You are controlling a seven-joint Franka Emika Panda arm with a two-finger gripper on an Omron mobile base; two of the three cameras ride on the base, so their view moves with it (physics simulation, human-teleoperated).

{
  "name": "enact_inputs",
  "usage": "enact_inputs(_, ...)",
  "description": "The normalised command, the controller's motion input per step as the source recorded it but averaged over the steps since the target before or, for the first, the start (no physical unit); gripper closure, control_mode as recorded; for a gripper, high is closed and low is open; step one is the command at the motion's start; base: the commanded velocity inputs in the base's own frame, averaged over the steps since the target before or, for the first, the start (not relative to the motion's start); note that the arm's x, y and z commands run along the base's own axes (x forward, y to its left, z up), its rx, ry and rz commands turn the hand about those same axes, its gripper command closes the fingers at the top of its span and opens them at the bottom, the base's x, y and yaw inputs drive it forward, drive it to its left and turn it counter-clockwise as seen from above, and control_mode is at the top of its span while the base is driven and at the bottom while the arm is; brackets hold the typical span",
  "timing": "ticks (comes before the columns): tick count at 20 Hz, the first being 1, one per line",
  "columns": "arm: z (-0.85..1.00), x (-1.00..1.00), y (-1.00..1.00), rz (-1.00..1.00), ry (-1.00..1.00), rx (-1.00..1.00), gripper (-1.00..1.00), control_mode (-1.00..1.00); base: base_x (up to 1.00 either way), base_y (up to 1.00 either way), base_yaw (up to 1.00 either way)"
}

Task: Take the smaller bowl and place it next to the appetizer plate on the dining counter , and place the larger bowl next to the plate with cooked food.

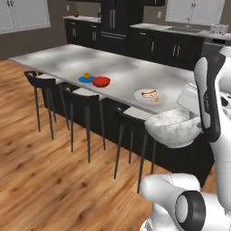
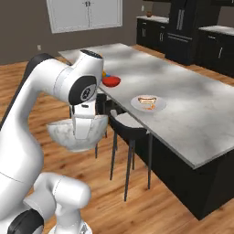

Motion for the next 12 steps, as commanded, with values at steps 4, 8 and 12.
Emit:
enact_inputs(4,0.00,0.00,0.00,0.00,0.00,0.00,1.00,1.00,0.82,0.83,-0.58)
enact_inputs(8,0.00,0.00,0.00,0.00,0.00,0.00,1.00,1.00,0.91,0.83,-0.55)
enact_inputs(12,0.00,0.00,0.00,0.00,0.00,0.00,1.00,1.00,0.88,0.55,-0.50)
